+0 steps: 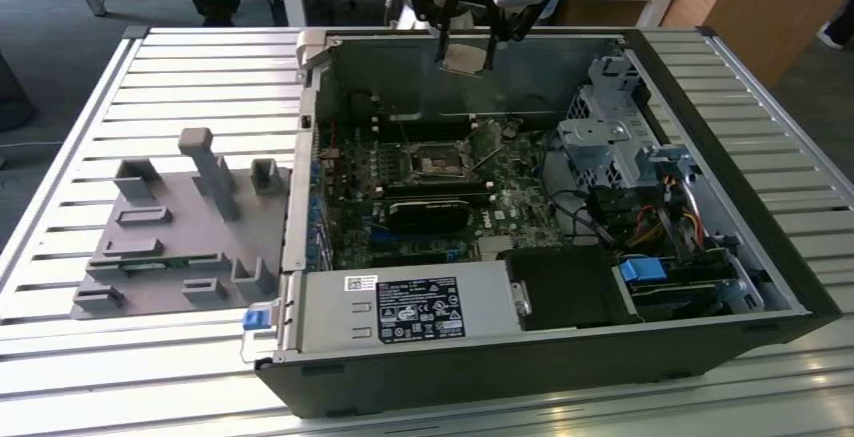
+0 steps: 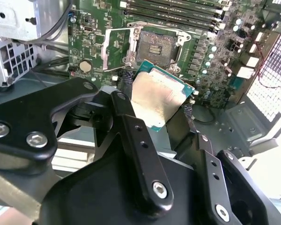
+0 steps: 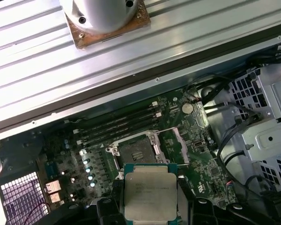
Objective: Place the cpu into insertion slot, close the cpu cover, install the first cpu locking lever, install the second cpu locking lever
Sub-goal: 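Place the cpu into insertion slot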
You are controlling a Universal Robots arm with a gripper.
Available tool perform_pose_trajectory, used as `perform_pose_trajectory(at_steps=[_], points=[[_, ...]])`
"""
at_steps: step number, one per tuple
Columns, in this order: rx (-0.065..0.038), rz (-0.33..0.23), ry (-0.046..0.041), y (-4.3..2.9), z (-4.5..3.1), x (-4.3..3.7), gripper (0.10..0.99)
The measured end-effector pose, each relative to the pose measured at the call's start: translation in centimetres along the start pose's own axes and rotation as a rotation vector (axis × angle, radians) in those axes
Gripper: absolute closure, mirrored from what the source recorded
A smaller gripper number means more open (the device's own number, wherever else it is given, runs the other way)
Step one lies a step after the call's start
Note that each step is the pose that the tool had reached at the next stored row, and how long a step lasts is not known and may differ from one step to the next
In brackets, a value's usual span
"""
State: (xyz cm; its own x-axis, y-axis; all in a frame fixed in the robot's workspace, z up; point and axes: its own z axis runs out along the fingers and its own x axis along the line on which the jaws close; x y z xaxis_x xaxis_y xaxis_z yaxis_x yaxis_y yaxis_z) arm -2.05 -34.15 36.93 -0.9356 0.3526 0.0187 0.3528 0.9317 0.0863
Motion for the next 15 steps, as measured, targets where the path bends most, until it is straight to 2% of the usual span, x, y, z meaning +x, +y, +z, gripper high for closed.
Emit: perform_pose_trajectory(at_steps=[15], points=[[-0.002, 0.103, -0.0089, 0.00, 0.03, 0.00, 0.549]])
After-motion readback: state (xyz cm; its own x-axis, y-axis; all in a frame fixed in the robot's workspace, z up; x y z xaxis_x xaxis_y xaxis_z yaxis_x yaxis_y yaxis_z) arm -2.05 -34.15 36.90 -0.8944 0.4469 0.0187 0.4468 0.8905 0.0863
